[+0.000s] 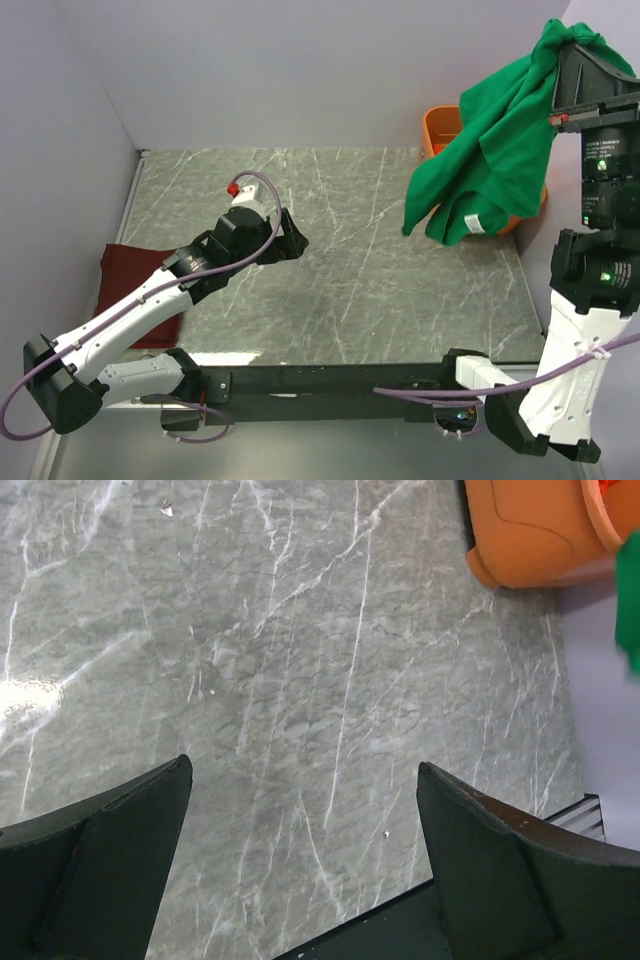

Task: Fold and stack the t-shirts
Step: Move the tshirt to the center of the board

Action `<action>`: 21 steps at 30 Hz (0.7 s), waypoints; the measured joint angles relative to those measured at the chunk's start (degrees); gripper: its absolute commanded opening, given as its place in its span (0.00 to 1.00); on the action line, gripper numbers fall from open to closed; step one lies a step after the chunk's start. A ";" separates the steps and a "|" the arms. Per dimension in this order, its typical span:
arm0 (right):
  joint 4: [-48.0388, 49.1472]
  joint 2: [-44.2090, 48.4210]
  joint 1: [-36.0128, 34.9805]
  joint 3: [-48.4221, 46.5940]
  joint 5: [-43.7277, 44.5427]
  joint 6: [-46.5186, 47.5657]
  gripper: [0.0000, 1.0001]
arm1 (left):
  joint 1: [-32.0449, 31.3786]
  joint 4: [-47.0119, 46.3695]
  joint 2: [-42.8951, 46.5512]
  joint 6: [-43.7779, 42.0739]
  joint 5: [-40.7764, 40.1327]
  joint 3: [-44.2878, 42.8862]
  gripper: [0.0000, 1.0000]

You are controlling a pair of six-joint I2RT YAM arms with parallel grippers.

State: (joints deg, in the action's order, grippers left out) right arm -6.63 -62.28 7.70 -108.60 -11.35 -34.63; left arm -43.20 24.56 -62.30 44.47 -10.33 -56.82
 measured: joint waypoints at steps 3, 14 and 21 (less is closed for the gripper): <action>2.38 0.39 -1.27 0.02 -2.80 -2.34 0.00 | 0.07 0.11 0.24 0.24 -0.04 0.44 1.00; 3.37 -14.12 -27.50 2.21 2.93 3.17 0.00 | 5.35 1.27 3.67 4.48 -3.34 2.78 0.98; -6.12 -44.63 -29.55 -7.67 4.76 3.80 0.51 | 10.80 3.34 9.22 7.50 -4.59 5.90 0.95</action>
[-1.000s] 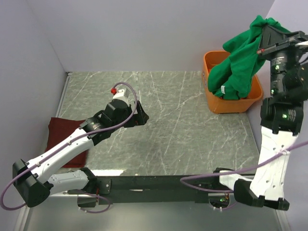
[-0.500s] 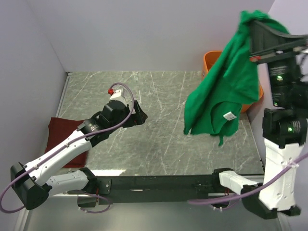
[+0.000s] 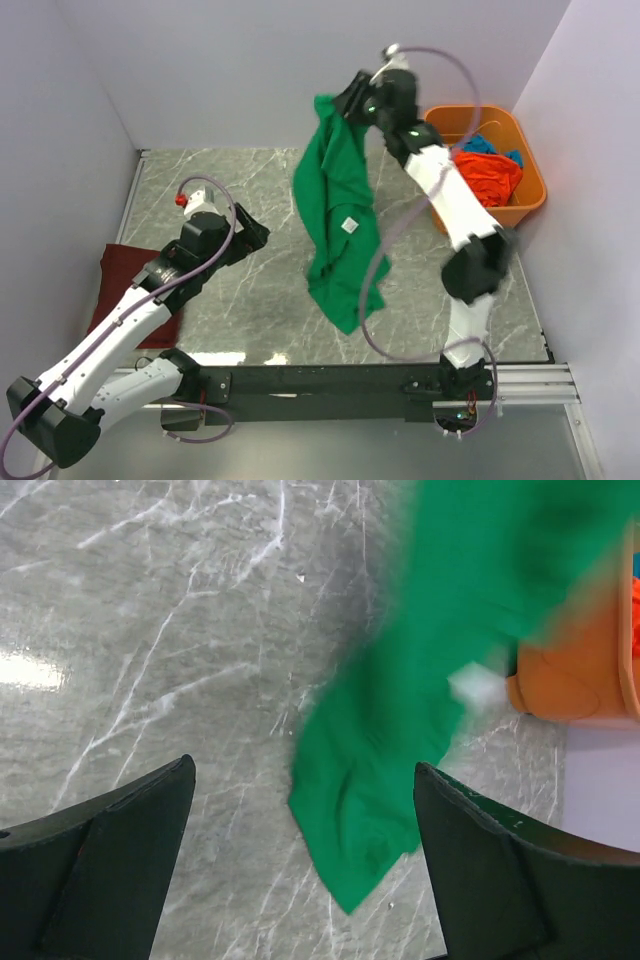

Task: Fold and stack the t-shirts
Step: Move the tshirt to the center of the board, then flatten the tshirt out

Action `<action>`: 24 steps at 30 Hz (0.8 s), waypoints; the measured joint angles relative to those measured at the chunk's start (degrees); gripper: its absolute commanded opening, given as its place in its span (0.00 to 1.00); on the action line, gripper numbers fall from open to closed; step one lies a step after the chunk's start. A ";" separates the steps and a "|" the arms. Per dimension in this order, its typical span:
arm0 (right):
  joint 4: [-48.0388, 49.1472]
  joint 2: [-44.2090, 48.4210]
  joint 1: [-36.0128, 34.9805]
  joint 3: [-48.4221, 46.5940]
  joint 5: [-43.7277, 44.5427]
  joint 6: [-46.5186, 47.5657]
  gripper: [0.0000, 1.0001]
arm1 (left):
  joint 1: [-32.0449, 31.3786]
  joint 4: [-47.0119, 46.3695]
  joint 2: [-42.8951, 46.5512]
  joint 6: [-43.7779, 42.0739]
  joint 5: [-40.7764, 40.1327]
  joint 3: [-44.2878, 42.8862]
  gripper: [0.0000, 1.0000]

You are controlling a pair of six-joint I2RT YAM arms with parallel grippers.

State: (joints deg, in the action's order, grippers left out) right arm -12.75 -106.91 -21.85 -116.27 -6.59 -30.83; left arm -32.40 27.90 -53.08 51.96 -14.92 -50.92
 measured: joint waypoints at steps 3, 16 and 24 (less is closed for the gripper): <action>-8.55 -10.99 0.07 -5.31 1.53 0.98 0.55 | 0.39 -0.13 0.55 0.48 0.07 1.01 0.92; -2.21 24.61 -2.56 47.50 7.19 -0.39 0.48 | 0.42 -8.76 -15.67 3.56 6.05 8.74 0.79; 2.34 29.49 -16.61 67.36 8.81 -2.86 0.44 | -1.51 -14.67 -30.32 6.27 7.61 6.93 0.67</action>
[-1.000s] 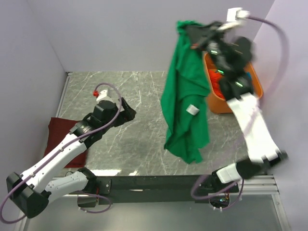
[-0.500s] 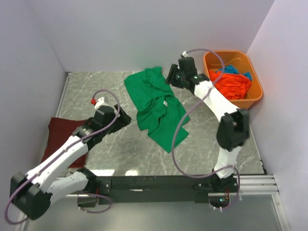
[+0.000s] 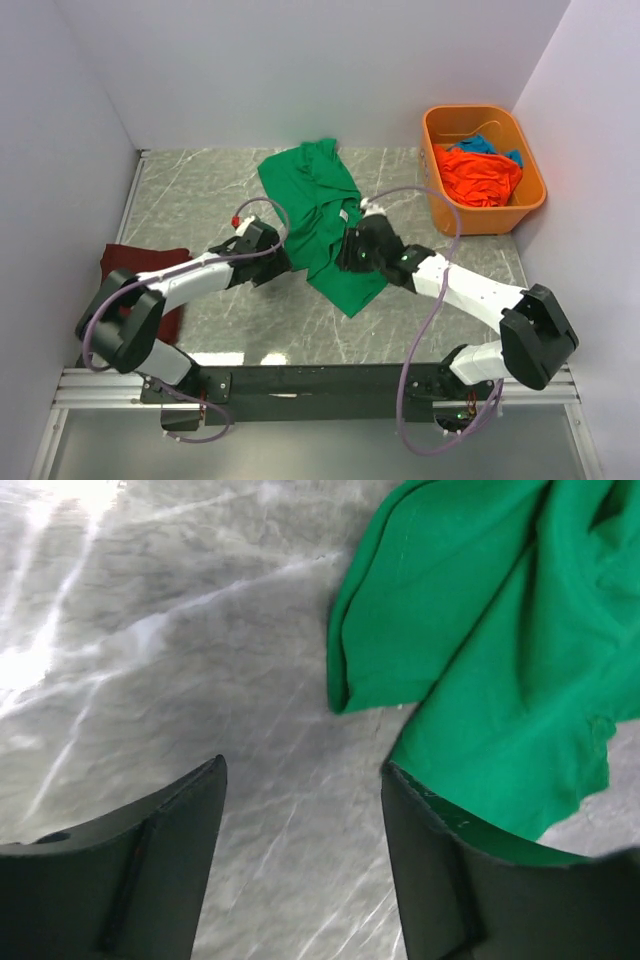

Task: Fold and stack the t-shirts
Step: Flatten the tshirt out

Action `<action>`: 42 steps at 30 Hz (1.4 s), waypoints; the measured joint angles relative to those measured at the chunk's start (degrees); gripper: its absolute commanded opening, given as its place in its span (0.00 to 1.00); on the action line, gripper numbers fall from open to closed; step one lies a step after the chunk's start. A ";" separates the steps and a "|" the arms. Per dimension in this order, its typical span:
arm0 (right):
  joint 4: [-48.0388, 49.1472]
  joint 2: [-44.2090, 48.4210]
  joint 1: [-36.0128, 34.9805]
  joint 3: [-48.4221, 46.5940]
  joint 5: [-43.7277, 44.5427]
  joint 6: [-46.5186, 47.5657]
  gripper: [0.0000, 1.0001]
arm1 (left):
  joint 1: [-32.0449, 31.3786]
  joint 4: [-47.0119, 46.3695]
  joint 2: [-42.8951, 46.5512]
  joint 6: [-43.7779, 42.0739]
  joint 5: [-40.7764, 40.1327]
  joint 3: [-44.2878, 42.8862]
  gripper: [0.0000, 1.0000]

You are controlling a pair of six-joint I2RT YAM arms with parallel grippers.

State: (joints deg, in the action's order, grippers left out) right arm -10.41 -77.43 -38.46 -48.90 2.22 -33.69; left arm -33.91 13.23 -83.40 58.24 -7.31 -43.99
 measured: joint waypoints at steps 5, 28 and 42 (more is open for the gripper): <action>0.46 -1.07 -5.44 1.62 2.05 -0.04 0.43 | -0.28 -2.29 -5.51 2.32 0.00 -2.60 0.60; 3.48 -17.31 -12.44 -6.40 7.28 0.48 0.36 | -1.38 -4.72 -12.79 7.61 -1.55 -6.60 0.37; 3.87 -23.19 -13.16 -9.38 9.18 -1.40 0.40 | -0.90 -5.55 -13.99 7.61 -1.70 -7.15 0.12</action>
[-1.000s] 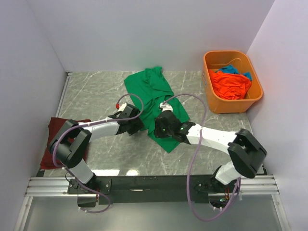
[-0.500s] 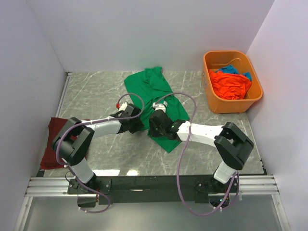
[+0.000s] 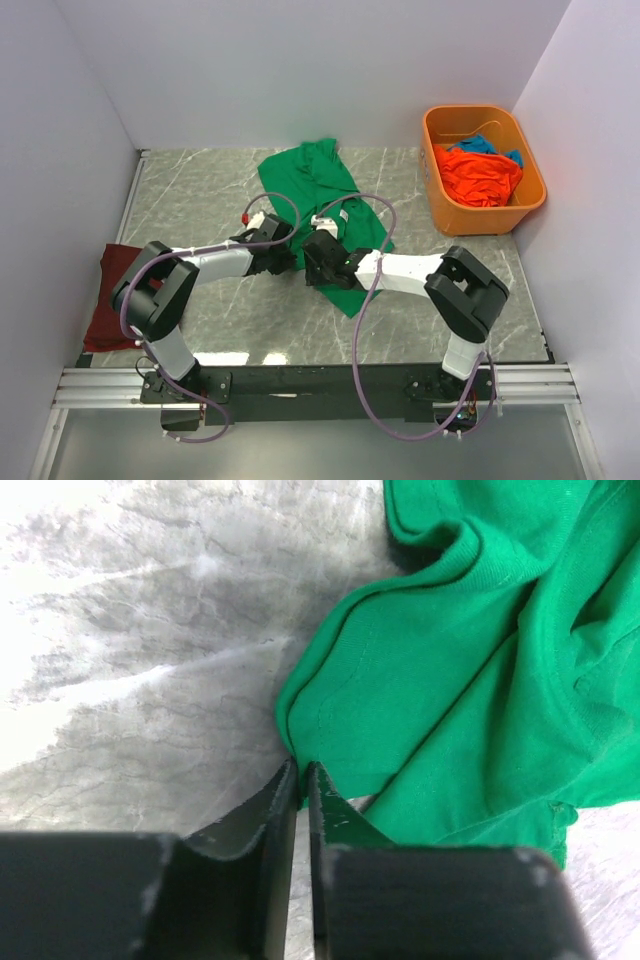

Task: Fold and stack the t-shirts
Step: Flatten the tshirt out

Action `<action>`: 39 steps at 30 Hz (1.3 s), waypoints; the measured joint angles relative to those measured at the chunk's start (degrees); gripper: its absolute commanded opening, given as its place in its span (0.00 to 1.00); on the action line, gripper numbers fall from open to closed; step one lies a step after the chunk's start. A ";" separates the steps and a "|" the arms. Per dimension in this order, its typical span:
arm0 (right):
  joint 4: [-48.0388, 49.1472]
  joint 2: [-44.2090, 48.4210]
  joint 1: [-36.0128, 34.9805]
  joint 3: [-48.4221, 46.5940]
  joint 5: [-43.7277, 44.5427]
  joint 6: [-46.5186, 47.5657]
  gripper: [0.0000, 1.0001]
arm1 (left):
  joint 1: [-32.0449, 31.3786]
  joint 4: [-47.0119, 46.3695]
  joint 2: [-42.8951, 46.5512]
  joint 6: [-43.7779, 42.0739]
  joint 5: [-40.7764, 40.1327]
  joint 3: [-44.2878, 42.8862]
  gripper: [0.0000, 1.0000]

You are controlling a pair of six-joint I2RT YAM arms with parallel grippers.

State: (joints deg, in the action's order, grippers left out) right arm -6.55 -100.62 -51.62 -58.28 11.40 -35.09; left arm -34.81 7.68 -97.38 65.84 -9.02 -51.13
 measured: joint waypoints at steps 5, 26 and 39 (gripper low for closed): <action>0.48 -1.77 0.00 -0.68 0.20 -0.48 0.40 | 0.48 0.02 0.00 -0.13 0.02 0.00 0.01; -4.63 -2.05 -0.02 -3.04 6.69 -1.05 0.00 | 3.87 0.31 4.92 -0.48 0.11 3.67 0.01; -13.40 26.93 8.13 2.49 10.58 1.64 0.00 | 16.37 7.78 24.26 -4.33 0.13 6.54 0.01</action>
State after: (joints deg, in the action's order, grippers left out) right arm -19.94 -73.69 -43.48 -55.79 21.98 -33.45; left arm -18.44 15.46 -73.12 61.52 -8.88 -44.60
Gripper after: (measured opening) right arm 0.010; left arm 0.016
